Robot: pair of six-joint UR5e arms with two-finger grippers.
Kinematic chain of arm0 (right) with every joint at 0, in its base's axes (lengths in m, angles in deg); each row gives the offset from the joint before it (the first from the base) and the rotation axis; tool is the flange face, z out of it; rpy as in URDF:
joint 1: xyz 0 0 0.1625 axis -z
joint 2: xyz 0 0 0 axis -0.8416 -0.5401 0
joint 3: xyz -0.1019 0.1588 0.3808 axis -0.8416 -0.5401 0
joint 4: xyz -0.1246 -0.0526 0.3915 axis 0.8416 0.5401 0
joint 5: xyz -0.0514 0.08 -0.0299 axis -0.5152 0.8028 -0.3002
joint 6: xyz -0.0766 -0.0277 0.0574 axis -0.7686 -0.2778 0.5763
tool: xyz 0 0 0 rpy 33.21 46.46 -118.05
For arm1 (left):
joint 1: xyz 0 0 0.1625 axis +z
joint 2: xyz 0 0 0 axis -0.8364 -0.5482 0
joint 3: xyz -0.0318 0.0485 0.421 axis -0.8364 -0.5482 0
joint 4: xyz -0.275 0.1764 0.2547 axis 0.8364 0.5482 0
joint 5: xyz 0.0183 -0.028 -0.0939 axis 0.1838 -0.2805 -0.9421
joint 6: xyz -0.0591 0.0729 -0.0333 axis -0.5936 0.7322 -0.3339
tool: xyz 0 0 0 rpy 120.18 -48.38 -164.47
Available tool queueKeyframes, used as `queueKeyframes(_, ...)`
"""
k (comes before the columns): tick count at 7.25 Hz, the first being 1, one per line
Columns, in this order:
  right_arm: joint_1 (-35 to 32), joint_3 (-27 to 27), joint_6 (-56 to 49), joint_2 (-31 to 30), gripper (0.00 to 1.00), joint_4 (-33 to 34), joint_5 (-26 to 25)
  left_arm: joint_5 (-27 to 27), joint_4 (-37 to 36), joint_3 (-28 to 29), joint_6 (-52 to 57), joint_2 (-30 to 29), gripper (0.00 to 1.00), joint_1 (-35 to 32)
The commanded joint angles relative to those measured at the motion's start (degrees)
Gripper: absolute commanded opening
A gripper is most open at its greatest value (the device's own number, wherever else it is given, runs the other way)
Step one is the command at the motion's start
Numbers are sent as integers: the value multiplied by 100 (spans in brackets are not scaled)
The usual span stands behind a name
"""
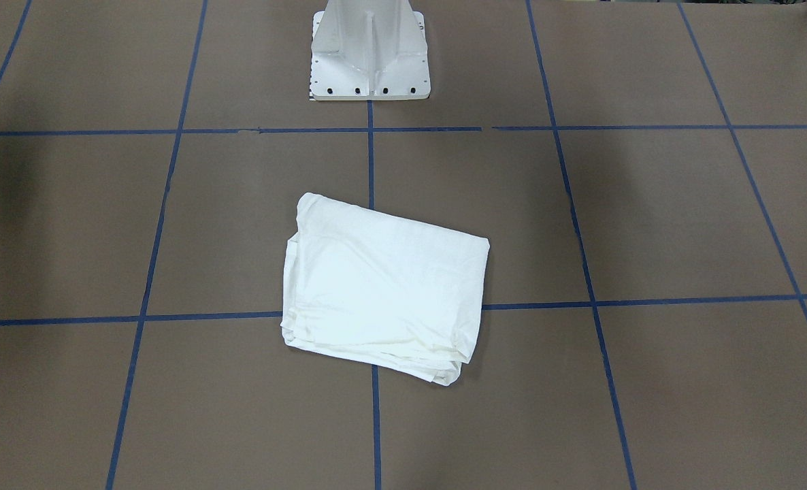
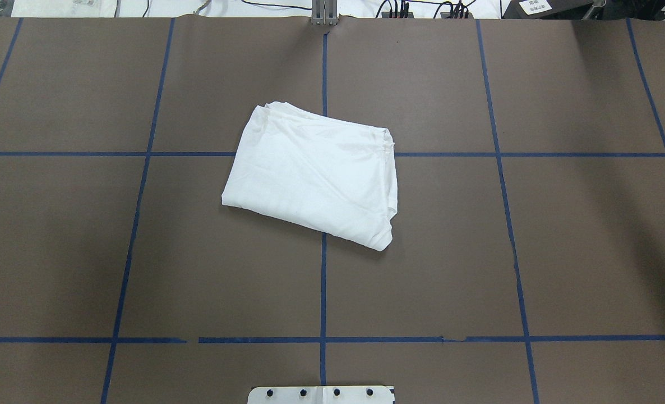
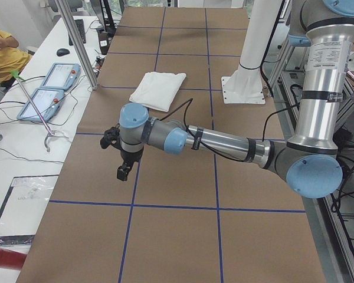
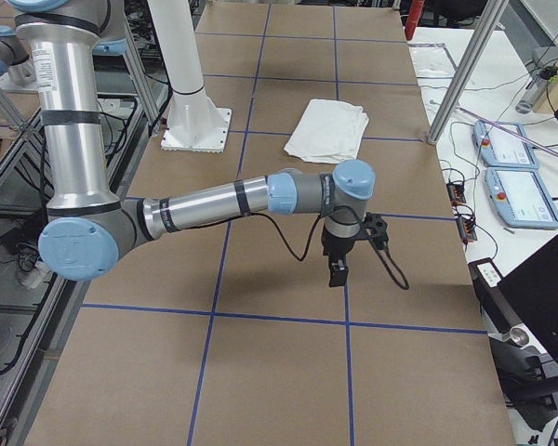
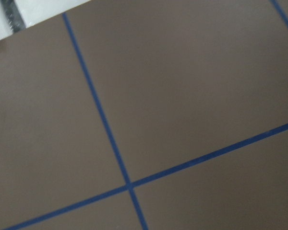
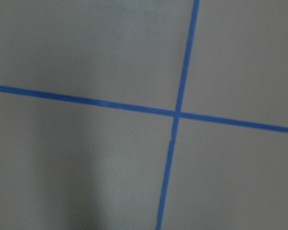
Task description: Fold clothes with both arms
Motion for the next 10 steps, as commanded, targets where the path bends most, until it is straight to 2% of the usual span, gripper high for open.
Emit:
queueKeyframes(1, -221, -22, -73, -585, 100, -139, 6, -109, -423, 51, 11, 517, 100, -161)
queueKeyframes(3, -248, 13, -81, -648, 100, -139, 137, -136, -611, 25, 20, 553, 100, -161)
queueKeyframes(5, -388, 31, -107, -674, 100, -139, 637, -119, -612, 50, -6, 536, 100, -152)
queueKeyframes(10, -407, 30, -107, -797, 100, -147, 595, -75, -541, -106, -15, 562, 100, -152)
